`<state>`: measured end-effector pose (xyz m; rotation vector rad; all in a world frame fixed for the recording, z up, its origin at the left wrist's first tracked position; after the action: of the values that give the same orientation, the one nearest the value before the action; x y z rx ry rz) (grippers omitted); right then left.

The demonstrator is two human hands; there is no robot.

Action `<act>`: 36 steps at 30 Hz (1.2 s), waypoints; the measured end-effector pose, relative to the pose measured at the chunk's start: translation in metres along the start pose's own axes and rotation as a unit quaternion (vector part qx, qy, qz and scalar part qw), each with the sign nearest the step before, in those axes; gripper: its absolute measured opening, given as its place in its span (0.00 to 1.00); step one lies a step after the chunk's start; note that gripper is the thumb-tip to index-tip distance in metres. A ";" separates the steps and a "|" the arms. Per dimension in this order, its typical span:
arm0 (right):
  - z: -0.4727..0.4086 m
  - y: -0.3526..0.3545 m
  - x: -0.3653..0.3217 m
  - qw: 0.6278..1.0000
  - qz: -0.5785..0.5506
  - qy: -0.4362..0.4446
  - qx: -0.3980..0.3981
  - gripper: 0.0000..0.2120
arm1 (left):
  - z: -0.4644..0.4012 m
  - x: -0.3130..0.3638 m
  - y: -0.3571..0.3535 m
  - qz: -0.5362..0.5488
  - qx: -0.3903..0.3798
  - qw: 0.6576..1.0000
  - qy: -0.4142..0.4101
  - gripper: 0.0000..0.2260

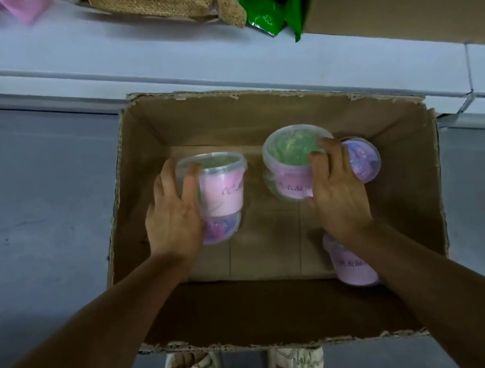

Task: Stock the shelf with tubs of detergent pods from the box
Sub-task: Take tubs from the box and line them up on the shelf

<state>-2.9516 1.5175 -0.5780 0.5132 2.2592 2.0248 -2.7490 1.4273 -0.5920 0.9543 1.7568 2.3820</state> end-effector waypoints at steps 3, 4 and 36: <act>0.013 -0.003 0.004 0.992 -0.117 -0.025 -0.034 0.21 | 0.012 -0.009 -0.006 0.051 -0.021 0.998 0.031 0.46; 0.015 -0.001 0.008 0.986 -0.154 -0.045 -0.035 0.22 | 0.014 -0.012 -0.005 0.085 -0.021 0.995 0.047 0.46; 0.019 -0.015 0.049 0.872 -0.320 -0.352 -0.114 0.31 | 0.031 -0.051 -0.003 0.316 0.059 0.902 0.290 0.23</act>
<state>-2.9955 1.5480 -0.5871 0.3323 1.4583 1.4118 -2.6940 1.4362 -0.6124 1.0210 2.0187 3.2809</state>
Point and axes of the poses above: each hand's wrist, its own z-axis away from the middle knuckle, its own y-axis out of the back of the hand, x = y × z, the point moved 9 cm from there along -z, towards the middle knuckle, and after that the axes turned 11 degrees about z, right-handed, at the moved point
